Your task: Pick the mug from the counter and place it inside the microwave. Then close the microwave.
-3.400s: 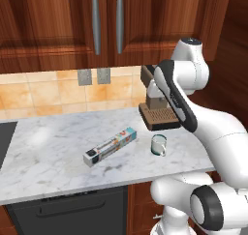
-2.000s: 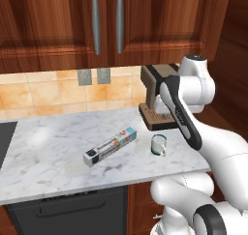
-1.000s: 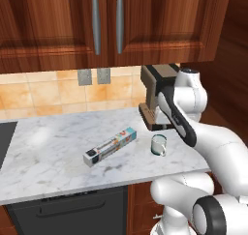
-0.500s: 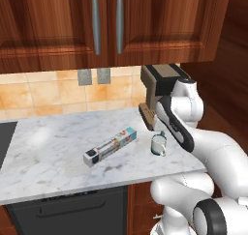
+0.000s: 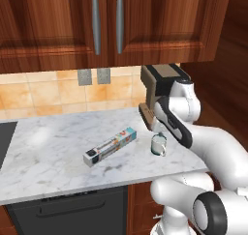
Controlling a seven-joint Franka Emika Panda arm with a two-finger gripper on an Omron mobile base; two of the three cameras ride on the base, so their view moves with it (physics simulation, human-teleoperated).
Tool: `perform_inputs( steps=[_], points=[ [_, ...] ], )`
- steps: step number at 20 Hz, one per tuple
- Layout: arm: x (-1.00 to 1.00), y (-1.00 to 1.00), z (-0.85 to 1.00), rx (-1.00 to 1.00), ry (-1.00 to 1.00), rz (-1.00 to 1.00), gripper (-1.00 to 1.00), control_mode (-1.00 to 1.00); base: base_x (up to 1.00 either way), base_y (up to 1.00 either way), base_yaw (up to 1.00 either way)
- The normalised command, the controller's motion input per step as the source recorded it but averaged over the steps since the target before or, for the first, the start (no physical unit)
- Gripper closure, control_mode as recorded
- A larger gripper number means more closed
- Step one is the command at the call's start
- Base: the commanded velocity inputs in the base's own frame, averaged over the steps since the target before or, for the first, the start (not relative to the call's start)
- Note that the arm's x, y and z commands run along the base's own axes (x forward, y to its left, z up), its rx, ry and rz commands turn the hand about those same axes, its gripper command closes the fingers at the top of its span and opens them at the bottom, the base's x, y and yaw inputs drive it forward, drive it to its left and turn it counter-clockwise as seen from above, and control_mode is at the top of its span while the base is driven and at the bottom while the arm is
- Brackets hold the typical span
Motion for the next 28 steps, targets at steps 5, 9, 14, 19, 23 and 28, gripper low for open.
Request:
perform_inputs(
  steps=[5, 9, 14, 19, 23, 28],
  points=[
    [0.2, -0.16, -0.31, 0.0, 0.02, 0.0, -1.0, -1.0, 0.0, 0.0, 0.0],
    [0.14, -0.12, -0.41, 0.0, 0.02, 0.0, -1.0, -1.0, 0.0, 0.0, 0.0],
    [0.13, -0.04, -0.44, 0.0, 0.05, 0.0, -1.0, -1.0, 0.0, 0.0, 0.0],
    [0.0, 0.12, -0.06, 0.0, 0.01, 0.0, -1.0, -1.0, 0.0, 0.0, 0.0],
    [-0.07, 0.35, 0.0, 0.0, -0.02, 0.0, -1.0, -1.0, 0.0, 0.0, 0.0],
    [-0.03, 0.15, -0.05, -0.01, -0.01, 0.0, -1.0, -1.0, 0.0, 0.0, 0.0]
  ],
)
